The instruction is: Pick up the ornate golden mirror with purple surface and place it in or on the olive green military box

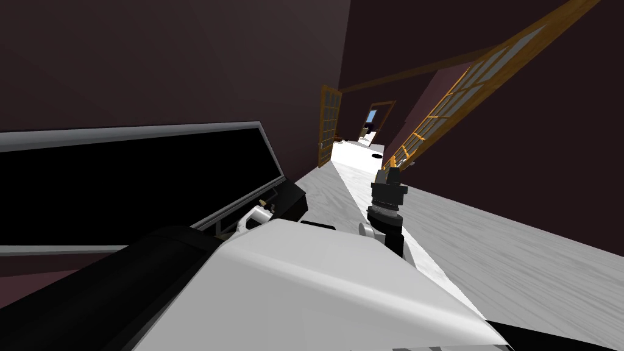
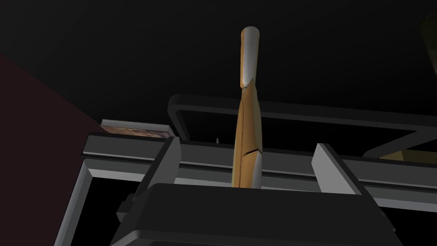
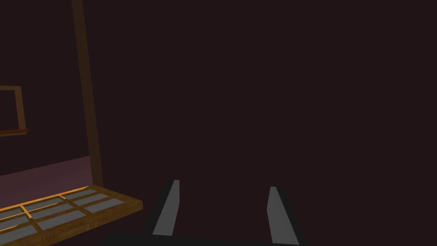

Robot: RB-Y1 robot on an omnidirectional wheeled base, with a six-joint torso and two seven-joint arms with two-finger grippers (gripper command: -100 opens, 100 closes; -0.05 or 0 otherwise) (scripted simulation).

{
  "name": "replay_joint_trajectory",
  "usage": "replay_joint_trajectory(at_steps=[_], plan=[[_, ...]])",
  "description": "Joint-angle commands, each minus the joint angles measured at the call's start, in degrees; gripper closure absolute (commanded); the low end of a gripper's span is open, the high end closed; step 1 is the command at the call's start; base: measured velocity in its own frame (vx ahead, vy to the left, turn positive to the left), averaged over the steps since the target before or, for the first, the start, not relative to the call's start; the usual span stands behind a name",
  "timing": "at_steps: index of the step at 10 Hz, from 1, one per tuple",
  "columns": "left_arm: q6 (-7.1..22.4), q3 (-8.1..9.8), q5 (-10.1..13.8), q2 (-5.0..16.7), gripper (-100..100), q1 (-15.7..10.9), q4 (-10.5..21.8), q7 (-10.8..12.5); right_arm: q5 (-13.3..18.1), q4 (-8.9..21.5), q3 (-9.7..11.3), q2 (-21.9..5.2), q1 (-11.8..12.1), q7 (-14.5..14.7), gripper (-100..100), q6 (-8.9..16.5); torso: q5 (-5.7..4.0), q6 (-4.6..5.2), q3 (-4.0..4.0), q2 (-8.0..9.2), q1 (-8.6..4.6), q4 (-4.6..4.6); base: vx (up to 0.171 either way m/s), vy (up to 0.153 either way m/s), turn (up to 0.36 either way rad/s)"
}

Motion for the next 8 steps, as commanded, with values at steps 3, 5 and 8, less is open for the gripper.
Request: replay_joint_trajectory(at_steps=[3,5,8], plan=[[-3.12,0.04,-0.57,-0.81,-100,-1.25,4.46,0.15,0.0,0.0,0.0,0.0,0.0,0.0,0,0.0,0.01,0.0,0.0,0.0,0.04,0.0,0.006,0.016,-0.024],[-2.88,-0.03,-0.59,-0.76,100,-1.1,4.05,0.17,0.0,0.0,0.0,0.0,0.0,0.0,0,0.0,0.02,0.0,0.0,0.0,0.04,0.0,0.002,0.004,-0.001],[-2.78,-0.02,-0.63,-0.72,100,-1.06,4.08,0.12,0.0,0.0,0.0,0.0,0.0,0.0,0,0.0,0.06,0.02,0.01,-0.01,0.06,0.03,0.0,0.0,0.0]])
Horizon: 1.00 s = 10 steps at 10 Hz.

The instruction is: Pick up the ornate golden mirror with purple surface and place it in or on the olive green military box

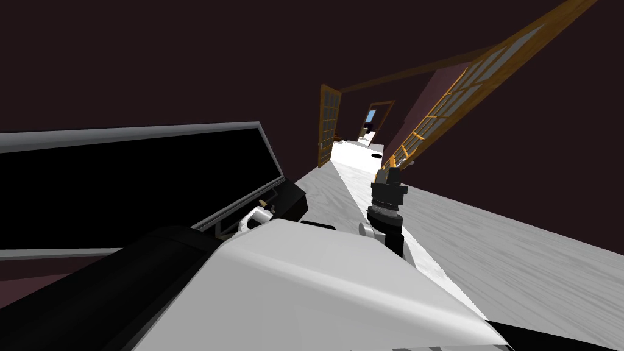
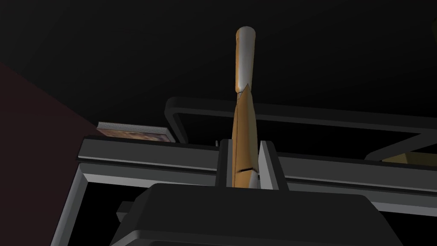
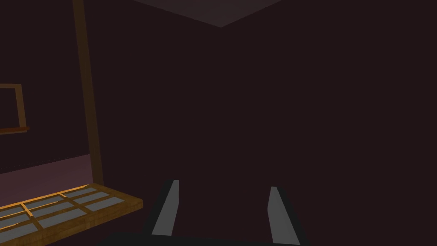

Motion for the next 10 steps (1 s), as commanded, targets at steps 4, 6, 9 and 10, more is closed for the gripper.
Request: replay_joint_trajectory(at_steps=[4,6,9,10], plan=[[2.08,0.01,0.47,0.54,100,0.82,-3.24,-0.08,0.0,0.0,0.0,0.0,0.0,0.0,0,0.0,-0.01,0.02,0.02,0.01,-0.07,0.02,-0.002,-0.006,0.012],[2.21,-0.01,0.52,0.61,100,0.88,-3.55,-0.09,0.0,0.0,0.0,0.0,0.0,0.0,0,0.0,-0.03,0.01,0.03,0.05,-0.14,0.02,-0.005,-0.014,0.011],[4.87,-0.37,1.73,0.04,100,1.04,-7.37,0.92,0.0,0.0,0.0,0.0,0.0,0.0,0,0.0,-0.05,-0.04,0.09,0.17,-0.21,0.03,-0.048,-0.044,0.077],[5.66,-0.44,2.11,-0.07,100,1.08,-8.45,1.19,0.0,0.0,0.01,0.01,-0.01,0.0,0,0.0,-0.08,-0.07,0.19,0.36,-0.48,0.06,-0.118,-0.096,0.116]])
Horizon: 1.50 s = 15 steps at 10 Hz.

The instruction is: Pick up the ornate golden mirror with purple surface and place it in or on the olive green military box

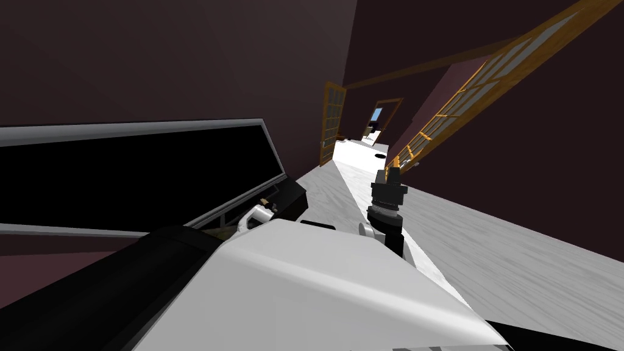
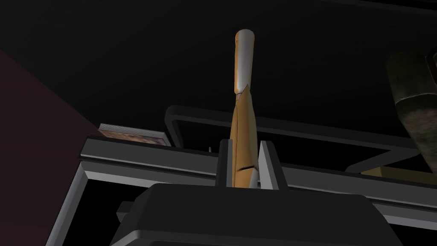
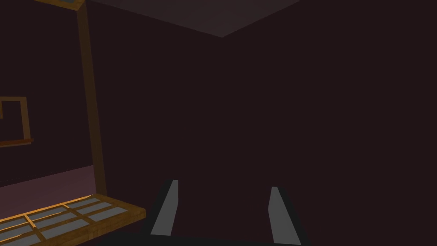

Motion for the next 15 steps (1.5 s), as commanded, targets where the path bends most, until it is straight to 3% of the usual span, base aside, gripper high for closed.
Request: replay_joint_trajectory(at_steps=[1,11,15], plan=[[1.63,-0.13,0.63,-0.25,100,0.15,-2.05,0.6,0.0,0.0,0.0,0.0,0.0,0.0,0,0.0,0.0,0.0,0.0,0.0,0.0,0.0,-0.114,-0.06,0.096],[10.87,-0.04,5.64,-0.14,100,0.91,-14.69,3.0,0.0,0.0,0.0,-0.01,0.0,0.0,0,0.0,0.05,-0.04,0.08,0.07,0.32,0.08,-0.101,-0.024,0.085],[15.2,1.1,8.48,1.65,100,1.51,-19.49,3.08,0.0,0.0,-0.01,-0.02,-0.01,0.0,0,0.0,0.08,-0.1,0.13,0.17,0.78,0.09,-0.118,0.078,0.057]])
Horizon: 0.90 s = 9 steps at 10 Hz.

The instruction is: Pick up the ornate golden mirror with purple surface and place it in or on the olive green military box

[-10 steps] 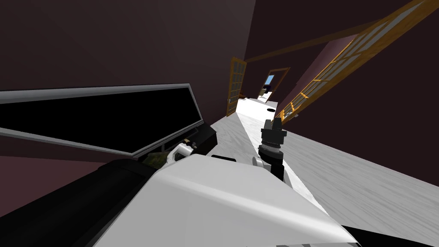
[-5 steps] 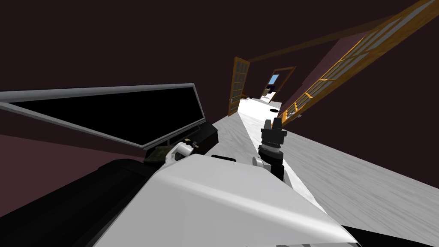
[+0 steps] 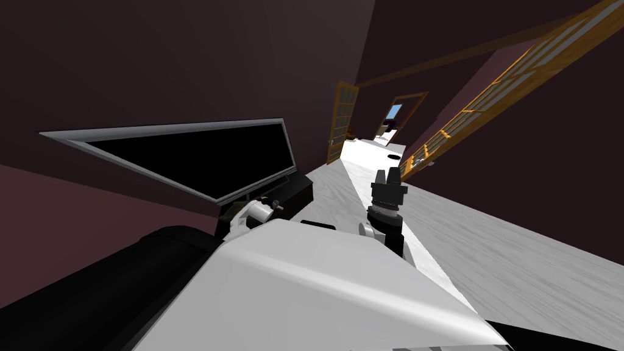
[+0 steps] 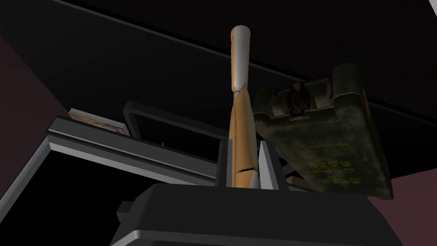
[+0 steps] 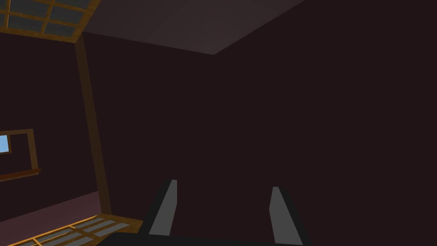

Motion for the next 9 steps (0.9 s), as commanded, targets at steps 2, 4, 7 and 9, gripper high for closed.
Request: replay_joint_trajectory(at_steps=[2,4,7,9], plan=[[2.84,1.15,1.54,1.9,100,0.57,-2.86,-0.49,0.0,0.0,0.0,0.0,0.0,0.0,0,0.0,0.0,-0.02,-0.03,-0.04,0.12,-0.02,-0.09,0.171,0.004],[5.4,2.58,2.97,4.13,100,0.8,-5.31,-1.32,0.0,0.0,-0.01,-0.01,0.0,0.0,0,0.0,0.05,-0.04,-0.11,-0.17,0.6,-0.05,-0.073,0.287,-0.035],[8.13,4.23,4.37,6.68,100,0.96,-7.81,-2.37,0.0,0.0,-0.01,-0.01,0.01,0.0,0,0.0,0.01,-0.04,-0.2,-0.3,0.34,-0.12,-0.051,0.214,-0.03],[9.95,5.35,5.24,8.42,100,1.05,-9.37,-3.11,0.0,0.0,-0.01,-0.01,0.01,0.0,0,0.0,-0.03,-0.02,-0.27,-0.41,0.37,-0.15,-0.036,0.226,-0.041]])
